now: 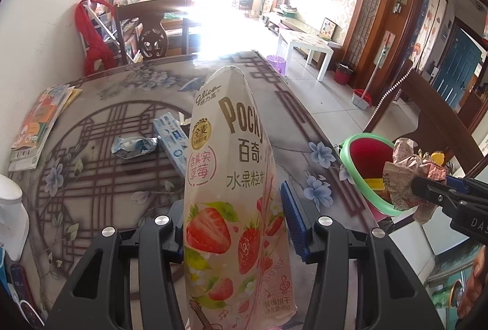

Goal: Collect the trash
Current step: 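Carry the Pocky box and crumpled paper over the red bin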

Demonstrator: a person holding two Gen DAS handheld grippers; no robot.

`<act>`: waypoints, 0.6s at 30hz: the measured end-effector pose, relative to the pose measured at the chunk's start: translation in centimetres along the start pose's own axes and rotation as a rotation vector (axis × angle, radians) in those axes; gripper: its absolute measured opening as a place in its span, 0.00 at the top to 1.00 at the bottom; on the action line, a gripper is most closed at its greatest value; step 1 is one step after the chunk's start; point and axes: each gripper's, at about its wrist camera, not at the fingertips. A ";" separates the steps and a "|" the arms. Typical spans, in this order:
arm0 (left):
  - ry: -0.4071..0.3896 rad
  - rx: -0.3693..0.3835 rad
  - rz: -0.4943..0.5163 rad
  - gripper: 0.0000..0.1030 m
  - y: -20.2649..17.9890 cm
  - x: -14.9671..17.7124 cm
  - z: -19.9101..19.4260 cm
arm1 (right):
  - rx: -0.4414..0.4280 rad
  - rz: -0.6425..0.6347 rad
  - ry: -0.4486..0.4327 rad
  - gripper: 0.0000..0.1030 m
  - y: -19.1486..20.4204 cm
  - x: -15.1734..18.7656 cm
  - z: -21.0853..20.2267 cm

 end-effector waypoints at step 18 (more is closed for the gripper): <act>0.056 0.168 0.177 0.54 -9.5 -3.6 5.3 | 0.148 0.222 -0.002 0.58 -9.6 1.8 -0.8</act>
Point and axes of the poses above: each gripper's, at about its wrist camera, not at the fingertips, and z roughly the way its jaws point, y to its left, x to its underside, and after that the axes turned 6 degrees about x, right-handed
